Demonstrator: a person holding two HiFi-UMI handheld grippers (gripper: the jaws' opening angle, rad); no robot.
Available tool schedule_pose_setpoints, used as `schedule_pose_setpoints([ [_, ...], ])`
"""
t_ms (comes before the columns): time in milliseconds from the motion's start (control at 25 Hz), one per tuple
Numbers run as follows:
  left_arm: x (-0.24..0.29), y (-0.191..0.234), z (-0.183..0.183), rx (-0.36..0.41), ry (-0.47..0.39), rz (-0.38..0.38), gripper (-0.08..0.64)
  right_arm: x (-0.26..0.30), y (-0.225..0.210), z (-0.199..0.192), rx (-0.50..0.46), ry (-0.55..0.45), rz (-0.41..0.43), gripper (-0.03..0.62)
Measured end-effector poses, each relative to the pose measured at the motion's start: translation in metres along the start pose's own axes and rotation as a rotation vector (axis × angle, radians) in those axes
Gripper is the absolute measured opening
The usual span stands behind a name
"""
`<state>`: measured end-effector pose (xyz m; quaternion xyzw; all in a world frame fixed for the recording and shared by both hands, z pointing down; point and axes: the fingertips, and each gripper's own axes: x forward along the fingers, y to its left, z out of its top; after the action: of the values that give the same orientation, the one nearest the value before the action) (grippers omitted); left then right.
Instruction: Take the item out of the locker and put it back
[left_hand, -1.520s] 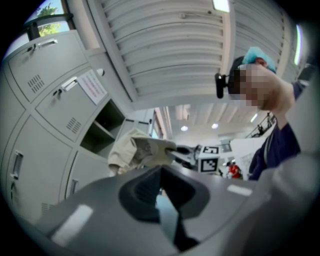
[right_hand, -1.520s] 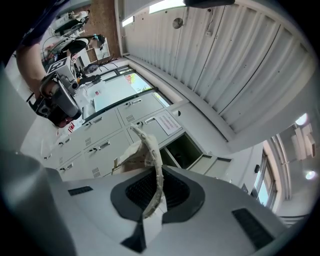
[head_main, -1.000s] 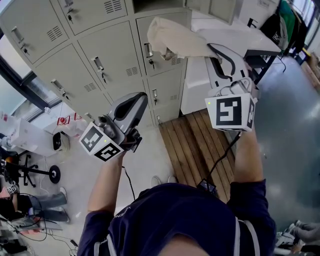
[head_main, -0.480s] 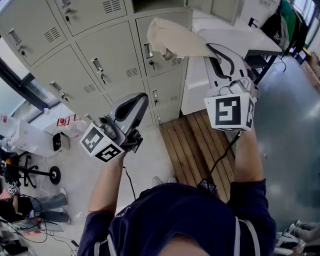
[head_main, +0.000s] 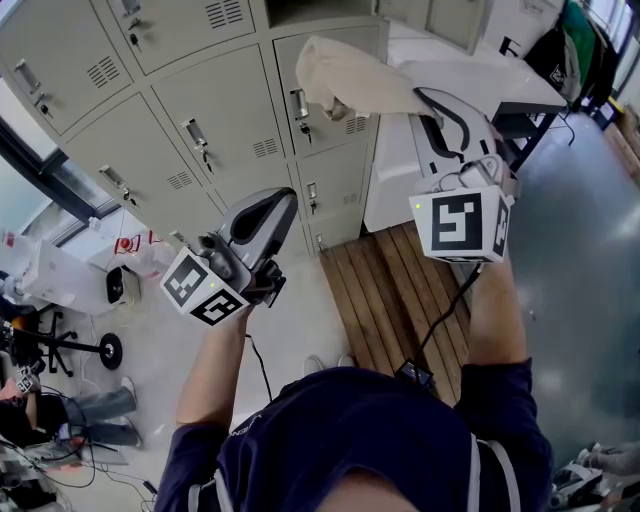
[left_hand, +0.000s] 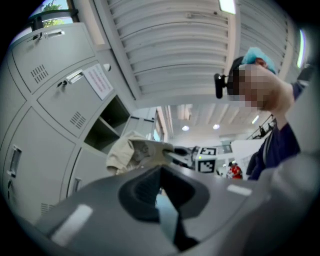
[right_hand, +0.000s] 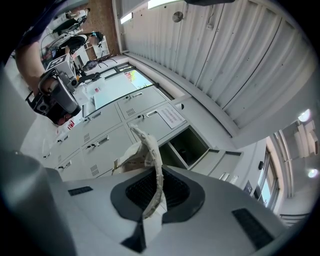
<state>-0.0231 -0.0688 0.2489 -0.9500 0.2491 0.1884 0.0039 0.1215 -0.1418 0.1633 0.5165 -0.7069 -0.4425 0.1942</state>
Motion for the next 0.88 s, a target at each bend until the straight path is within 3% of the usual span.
schedule_pose_setpoints([
  [440, 0.002, 0.018, -0.006, 0.005, 0.003, 0.048, 0.003, 0.033, -0.027, -0.006, 0.000, -0.035, -0.032, 0.021],
  [880, 0.017, 0.035, -0.022, 0.007, -0.003, 0.097, 0.003, 0.088, -0.086, -0.025, -0.059, -0.039, -0.102, 0.021],
])
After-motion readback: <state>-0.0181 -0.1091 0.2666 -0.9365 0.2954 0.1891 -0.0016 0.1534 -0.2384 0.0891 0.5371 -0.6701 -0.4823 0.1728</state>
